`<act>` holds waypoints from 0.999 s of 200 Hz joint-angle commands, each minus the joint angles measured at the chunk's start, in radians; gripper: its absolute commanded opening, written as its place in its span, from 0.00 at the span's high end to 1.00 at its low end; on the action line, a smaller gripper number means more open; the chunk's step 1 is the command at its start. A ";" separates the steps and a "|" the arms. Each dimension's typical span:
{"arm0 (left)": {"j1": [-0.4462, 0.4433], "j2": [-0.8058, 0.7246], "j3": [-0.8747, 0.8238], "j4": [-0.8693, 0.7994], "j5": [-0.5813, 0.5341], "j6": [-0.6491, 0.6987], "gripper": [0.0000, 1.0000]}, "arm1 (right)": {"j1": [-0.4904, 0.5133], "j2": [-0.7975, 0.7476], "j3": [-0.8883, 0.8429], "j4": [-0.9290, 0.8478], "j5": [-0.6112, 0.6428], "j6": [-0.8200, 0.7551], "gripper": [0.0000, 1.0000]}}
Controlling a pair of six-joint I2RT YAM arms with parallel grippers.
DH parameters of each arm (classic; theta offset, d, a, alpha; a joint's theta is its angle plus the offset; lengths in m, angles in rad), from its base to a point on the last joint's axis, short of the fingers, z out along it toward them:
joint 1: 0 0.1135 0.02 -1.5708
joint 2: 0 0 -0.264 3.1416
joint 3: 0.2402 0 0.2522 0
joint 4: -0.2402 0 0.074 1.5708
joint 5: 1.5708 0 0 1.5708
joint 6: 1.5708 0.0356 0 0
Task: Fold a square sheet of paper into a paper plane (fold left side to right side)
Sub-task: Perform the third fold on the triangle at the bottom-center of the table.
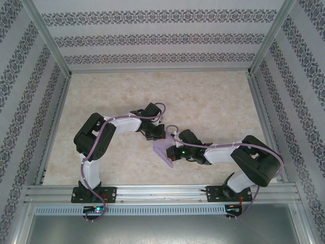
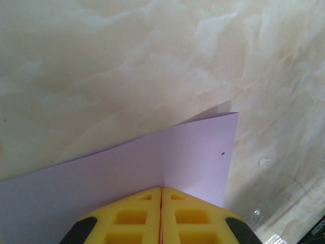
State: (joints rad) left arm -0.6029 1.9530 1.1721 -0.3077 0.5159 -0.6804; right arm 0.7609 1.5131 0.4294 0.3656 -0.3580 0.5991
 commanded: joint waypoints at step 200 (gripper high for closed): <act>0.025 -0.327 -0.123 -0.032 -0.114 -0.012 0.86 | -0.003 0.044 -0.051 -0.030 0.005 0.005 0.96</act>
State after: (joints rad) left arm -0.5884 1.7065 1.1431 -0.3634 0.4126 -0.6762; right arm 0.7609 1.5299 0.4133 0.4084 -0.3614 0.5995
